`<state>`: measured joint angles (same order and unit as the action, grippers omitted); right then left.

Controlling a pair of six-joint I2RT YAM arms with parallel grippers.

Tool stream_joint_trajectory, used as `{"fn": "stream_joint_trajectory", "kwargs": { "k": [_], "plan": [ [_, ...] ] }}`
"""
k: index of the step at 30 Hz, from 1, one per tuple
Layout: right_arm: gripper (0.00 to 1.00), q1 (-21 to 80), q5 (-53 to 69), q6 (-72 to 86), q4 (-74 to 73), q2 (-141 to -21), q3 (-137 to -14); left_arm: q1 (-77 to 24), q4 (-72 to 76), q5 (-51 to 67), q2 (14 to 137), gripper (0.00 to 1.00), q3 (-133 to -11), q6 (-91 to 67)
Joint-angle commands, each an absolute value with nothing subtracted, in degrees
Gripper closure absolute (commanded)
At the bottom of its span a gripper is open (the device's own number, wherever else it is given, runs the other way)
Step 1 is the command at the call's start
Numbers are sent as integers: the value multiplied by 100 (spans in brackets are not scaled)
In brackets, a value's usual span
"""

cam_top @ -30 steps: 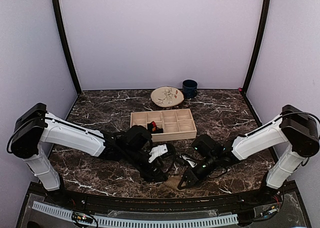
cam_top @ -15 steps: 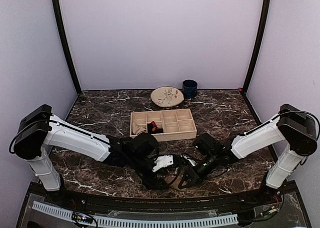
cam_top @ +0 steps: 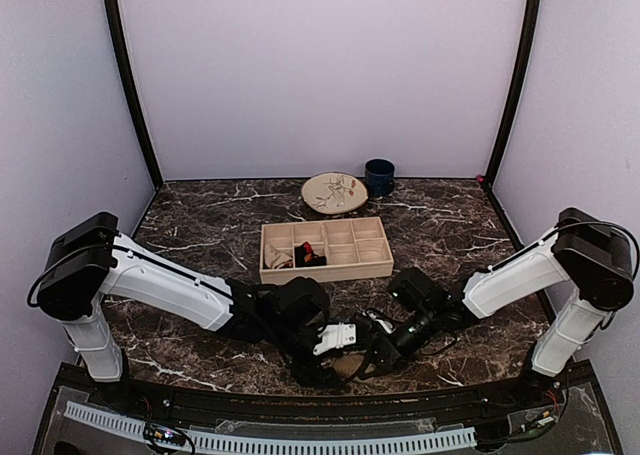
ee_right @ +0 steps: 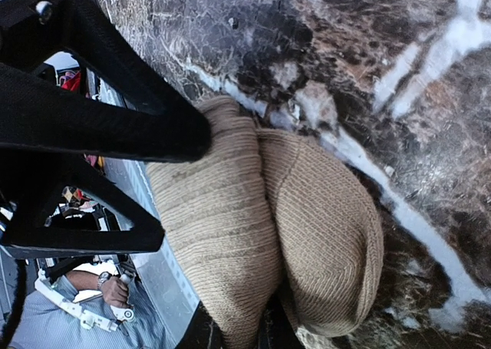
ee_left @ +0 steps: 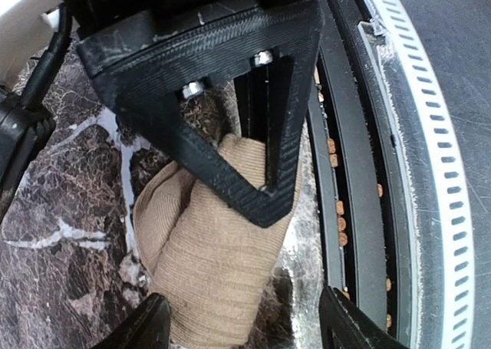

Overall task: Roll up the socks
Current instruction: Roll the sock at the center of the board.

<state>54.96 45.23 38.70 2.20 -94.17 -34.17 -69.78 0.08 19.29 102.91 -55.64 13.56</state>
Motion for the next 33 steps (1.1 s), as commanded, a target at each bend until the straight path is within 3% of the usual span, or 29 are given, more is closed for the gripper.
{"fn": "stream_joint_trajectory", "kwargs": {
  "k": [1, 22, 26, 30, 33],
  "plan": [
    [95, 5462, 4626, 3920, 325, -9458, -3290, -7081, 41, 1647, 10404, 31, -5719, 1489],
    [95, 5454, 4937, 3868, 426, -9518, -3245, -7331, 239, 1417, 10915, 41, -6033, 1783],
    [95, 5454, 4957, 3916, 513, -9510, -3210, -7344, 317, 1481, 11043, 48, -6066, 1774],
    [94, 5449, 4936, 3951, 545, -9495, -3208, -7347, 349, 1525, 11136, 68, -6124, 1762],
    [92, 5449, 4901, 3972, 533, -9435, -3199, -7348, 397, 1525, 11187, 75, -6103, 1749]
  ]
}}
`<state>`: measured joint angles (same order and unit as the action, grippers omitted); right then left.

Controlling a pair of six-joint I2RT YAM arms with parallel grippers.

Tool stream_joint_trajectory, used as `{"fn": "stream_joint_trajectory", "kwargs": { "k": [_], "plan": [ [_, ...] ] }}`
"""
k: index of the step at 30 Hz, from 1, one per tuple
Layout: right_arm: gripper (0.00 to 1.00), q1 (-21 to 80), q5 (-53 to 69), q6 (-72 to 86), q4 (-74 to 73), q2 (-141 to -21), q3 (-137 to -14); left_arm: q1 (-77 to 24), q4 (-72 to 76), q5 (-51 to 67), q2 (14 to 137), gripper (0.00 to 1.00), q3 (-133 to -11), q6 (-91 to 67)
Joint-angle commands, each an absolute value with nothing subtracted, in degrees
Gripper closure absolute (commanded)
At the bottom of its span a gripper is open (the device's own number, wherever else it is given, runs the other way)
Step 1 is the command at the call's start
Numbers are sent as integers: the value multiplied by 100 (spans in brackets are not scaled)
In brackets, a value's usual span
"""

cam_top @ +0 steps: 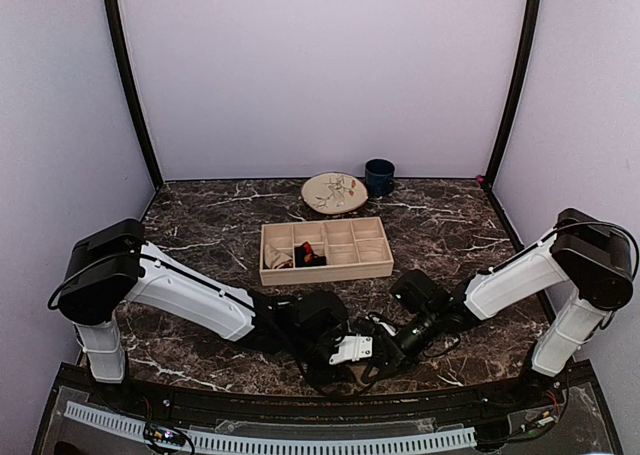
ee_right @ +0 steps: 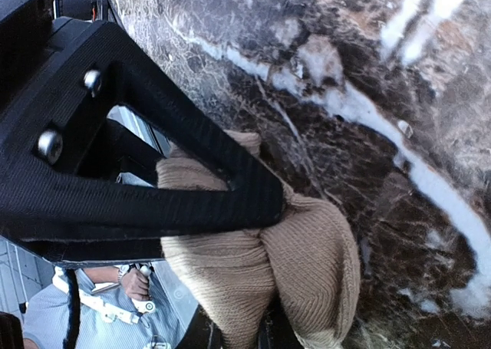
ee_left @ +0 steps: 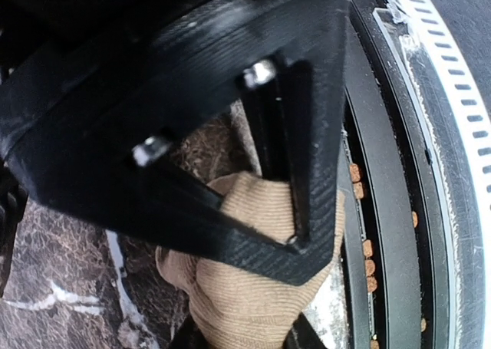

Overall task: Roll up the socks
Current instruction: Roll the sock at the center of the board.

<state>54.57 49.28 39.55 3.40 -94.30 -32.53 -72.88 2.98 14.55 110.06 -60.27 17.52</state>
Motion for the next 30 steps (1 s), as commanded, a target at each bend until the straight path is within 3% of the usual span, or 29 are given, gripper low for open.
{"fn": "stream_joint_trajectory", "kwargs": {
  "k": [1, 4, 12, 30],
  "plan": [
    [90, 5449, 4886, 3985, 529, -9412, -3197, -7348, 419, 1520, 11188, 77, -6093, 1736],
    [85, 5449, 4833, 3990, 498, -9379, -3194, -7347, 444, 1479, 11188, 84, -6057, 1714],
    [69, 5384, 4390, 3934, 110, -8993, -3152, -7348, 417, 1433, 11070, 89, -5821, 1674],
    [57, 5383, 2411, 3758, -855, -7683, -2970, -7121, 244, 1979, 10859, 92, -5631, 1427]
  ]
}}
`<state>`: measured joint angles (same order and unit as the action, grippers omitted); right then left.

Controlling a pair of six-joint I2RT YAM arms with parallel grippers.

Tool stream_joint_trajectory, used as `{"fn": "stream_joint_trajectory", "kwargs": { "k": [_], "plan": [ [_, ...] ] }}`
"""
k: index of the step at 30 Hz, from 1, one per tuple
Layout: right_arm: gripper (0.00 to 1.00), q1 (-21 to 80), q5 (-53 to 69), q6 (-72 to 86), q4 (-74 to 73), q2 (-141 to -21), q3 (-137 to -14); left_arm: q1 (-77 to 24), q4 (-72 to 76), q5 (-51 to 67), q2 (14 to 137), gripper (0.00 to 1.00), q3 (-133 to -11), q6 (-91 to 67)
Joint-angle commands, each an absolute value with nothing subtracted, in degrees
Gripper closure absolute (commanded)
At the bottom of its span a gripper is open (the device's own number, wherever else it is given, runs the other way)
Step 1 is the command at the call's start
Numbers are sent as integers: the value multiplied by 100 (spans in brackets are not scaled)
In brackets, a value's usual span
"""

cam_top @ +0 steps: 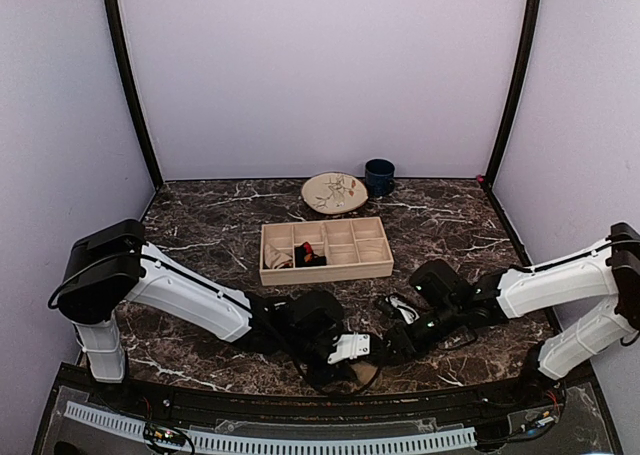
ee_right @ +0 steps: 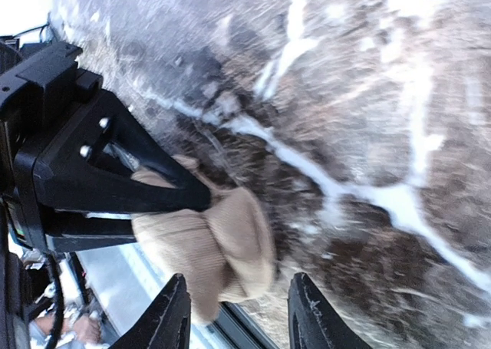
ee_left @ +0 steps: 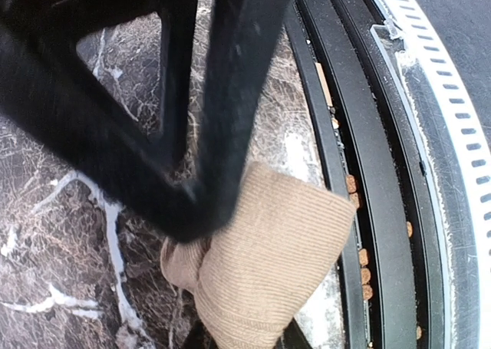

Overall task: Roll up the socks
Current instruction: Roll the sock at the center of the board.

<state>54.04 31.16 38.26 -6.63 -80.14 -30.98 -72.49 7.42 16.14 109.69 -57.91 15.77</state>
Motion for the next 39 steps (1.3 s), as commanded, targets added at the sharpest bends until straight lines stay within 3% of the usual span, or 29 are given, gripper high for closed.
{"fn": "stream_joint_trajectory", "kwargs": {
  "k": [1, 9, 21, 39],
  "plan": [
    [57, 5379, 2259, 3742, -859, -7569, -2933, -7053, 184, 2113, 10869, 92, -5661, 1397],
    [57, 5732, 899, 3431, -906, -6844, -2811, -6550, -369, 2921, 11019, 93, -5952, 1262],
    [56, 7680, -1934, 2576, -1320, -7098, -3628, -6236, -1046, 3494, 11429, 93, -6541, 1428],
    [55, 8379, -2124, 1849, -1318, -7725, -3929, -6091, -1221, 3989, 11610, 93, -6832, 1432]
  ]
}}
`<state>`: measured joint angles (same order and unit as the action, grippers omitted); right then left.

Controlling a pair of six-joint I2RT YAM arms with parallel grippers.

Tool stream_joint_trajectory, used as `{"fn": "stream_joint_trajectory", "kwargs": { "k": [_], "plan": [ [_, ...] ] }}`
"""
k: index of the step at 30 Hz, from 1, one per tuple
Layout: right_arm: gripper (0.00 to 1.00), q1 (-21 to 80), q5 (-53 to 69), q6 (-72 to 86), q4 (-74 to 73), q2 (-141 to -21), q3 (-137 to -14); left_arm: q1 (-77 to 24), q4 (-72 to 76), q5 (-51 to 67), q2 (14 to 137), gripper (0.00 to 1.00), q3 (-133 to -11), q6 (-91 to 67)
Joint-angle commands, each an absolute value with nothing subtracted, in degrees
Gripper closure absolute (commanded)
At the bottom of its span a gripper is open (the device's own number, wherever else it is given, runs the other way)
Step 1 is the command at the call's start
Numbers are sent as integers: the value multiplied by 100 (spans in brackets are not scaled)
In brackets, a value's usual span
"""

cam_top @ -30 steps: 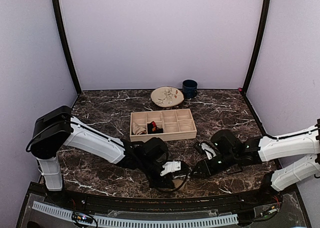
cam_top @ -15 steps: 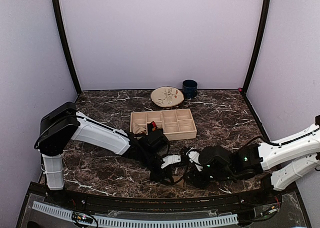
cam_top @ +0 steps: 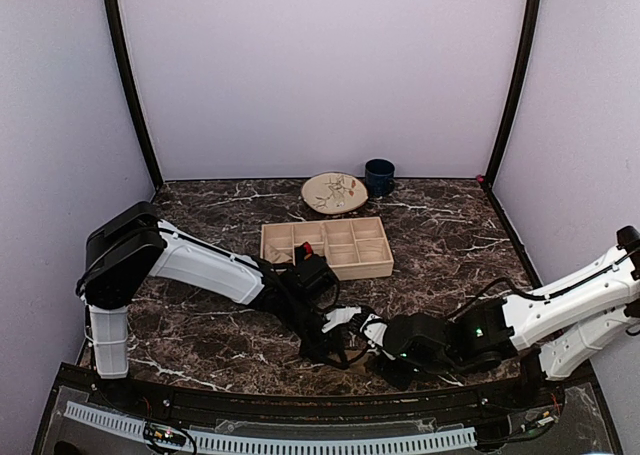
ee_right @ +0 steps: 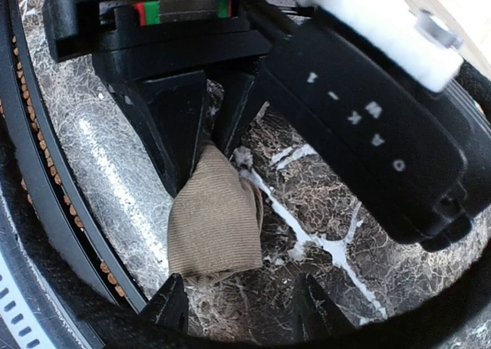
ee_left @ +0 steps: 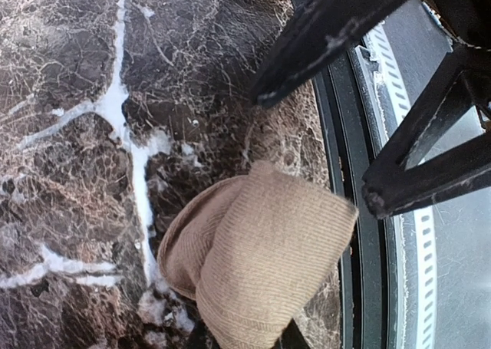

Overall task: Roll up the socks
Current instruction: Roll the sock at the center of the board.

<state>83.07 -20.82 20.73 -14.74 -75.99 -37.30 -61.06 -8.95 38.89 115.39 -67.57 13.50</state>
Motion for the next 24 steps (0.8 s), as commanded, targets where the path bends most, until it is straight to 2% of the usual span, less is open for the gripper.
{"fn": "stream_joint_trajectory", "kwargs": {
  "k": [1, 11, 14, 24],
  "plan": [
    [55, 8388, -2108, 1820, -1296, -7783, -3946, -6091, -1222, 3999, 11617, 93, -6846, 1437],
    [54, 8411, -2015, 1688, -1163, -8037, -4044, -6091, -1269, 3875, 11599, 93, -6878, 1485],
    [54, 8400, -2258, 1905, -1220, -7839, -3985, -6091, -1247, 3631, 11504, 100, -6873, 1493],
    [54, 8391, -2937, 3263, -1765, -6973, -3753, -6082, -1349, 3008, 11357, 100, -7044, 1553]
  ]
}}
